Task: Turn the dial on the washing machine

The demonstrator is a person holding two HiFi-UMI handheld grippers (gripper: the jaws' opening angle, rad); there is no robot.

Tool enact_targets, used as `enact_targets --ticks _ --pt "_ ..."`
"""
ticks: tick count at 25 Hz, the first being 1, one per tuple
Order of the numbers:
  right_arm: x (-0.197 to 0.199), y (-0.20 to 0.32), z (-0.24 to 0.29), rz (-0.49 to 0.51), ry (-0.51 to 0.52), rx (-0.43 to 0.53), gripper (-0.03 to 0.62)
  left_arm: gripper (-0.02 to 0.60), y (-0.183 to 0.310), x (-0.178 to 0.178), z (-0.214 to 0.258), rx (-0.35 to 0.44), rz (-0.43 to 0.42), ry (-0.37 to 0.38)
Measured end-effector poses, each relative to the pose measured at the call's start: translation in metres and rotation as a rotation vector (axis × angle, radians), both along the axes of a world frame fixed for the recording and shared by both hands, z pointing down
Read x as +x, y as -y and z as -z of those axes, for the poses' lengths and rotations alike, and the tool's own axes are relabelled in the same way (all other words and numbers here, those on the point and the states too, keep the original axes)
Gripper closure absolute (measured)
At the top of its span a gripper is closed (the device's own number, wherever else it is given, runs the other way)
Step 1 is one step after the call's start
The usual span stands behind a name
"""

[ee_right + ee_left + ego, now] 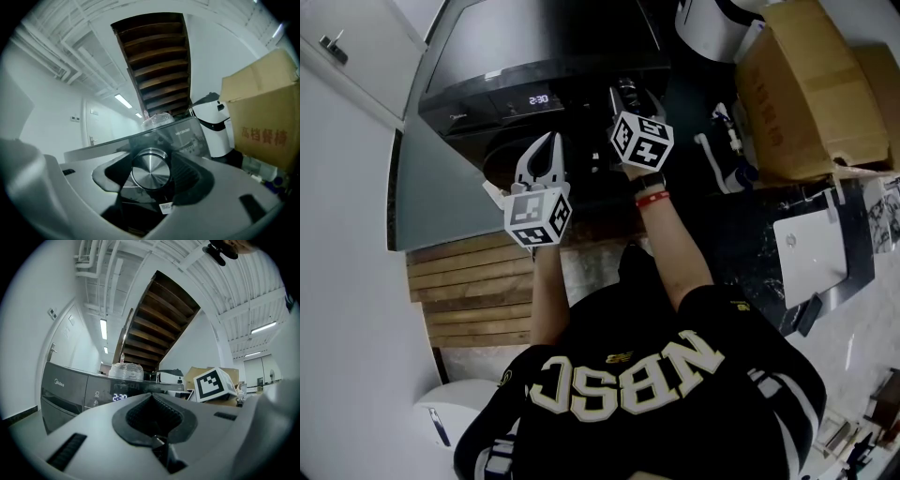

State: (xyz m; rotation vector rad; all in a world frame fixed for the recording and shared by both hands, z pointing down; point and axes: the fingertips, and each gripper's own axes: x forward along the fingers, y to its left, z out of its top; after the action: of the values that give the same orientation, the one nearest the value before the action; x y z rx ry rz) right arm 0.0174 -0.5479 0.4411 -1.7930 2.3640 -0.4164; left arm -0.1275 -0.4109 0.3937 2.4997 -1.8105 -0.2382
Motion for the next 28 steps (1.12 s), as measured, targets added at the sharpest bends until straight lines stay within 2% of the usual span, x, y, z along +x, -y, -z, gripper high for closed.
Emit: enact_targets --ticks 7,11,13,16,18,22,26,28 --pt "0.003 0.003 -0.003 0.003 0.000 -0.009 0.326 0.568 0.002 0.000 -0.001 0.000 -0.003 -0.004" --pt "0.006 0.004 -0.004 0.002 0.063 -0.027 0.326 0.568 0.002 0.002 -0.001 0.000 -0.011 -0.005" --pt "0.011 0.002 -0.002 -0.010 0.153 -0.047 0.326 0.568 0.002 0.002 0.000 0.000 -0.012 -0.004" --pt "0.018 0.002 -0.002 -0.024 0.394 -0.106 0.326 0.568 0.000 0.000 0.001 0.000 -0.011 -0.003" --pt "0.019 0.002 -0.003 -0.031 0.472 -0.125 0.326 0.568 -0.002 -0.002 0.001 0.000 -0.008 -0.003" --pt "0.019 0.002 -0.004 -0.025 0.436 -0.114 0.324 0.568 -0.005 -0.004 0.001 0.001 -0.010 0.001" --pt "0.012 -0.005 0.000 0.020 0.440 -0.111 0.324 0.568 -0.015 -0.013 0.001 0.004 -0.007 0.002" --pt "0.017 -0.013 0.002 0.036 0.408 -0.098 0.324 0.568 -0.017 -0.015 0.002 0.003 -0.007 0.002"
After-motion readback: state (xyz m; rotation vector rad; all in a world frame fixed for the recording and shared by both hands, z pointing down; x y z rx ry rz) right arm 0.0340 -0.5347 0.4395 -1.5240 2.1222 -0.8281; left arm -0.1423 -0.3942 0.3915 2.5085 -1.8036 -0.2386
